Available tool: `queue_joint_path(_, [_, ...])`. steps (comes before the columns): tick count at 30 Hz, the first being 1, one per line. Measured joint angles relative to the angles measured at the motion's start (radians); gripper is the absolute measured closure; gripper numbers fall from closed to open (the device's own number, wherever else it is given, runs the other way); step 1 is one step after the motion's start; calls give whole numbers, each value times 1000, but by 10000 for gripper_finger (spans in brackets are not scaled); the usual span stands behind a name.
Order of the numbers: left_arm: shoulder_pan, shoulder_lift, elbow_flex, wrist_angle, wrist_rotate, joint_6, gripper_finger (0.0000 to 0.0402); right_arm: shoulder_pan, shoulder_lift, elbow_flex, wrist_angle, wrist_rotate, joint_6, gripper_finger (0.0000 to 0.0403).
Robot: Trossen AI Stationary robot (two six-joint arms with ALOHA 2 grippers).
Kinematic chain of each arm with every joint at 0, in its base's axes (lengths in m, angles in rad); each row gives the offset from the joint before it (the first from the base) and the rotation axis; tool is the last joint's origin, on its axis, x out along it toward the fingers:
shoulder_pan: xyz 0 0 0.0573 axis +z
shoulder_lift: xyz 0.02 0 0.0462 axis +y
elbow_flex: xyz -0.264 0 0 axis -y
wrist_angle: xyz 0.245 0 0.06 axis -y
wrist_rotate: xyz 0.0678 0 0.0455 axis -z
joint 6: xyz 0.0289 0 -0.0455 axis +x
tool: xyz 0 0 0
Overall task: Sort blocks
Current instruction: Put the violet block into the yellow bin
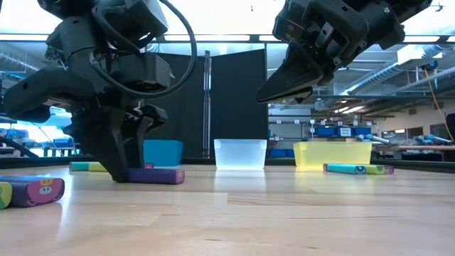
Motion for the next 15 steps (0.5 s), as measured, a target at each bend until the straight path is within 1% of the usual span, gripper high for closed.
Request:
queue_joint_path(3, [0,-9,0,-1,-10,1,293,7,0,0,0,0,0,347])
queue_joint_path(7, [1,-37,-5,-20,-53,3,293,17,0,0,-4,0,0,347])
queue_joint_path(15, [2,-99,-5,-17,-110,3,293,21,0,0,-15,0,2,338])
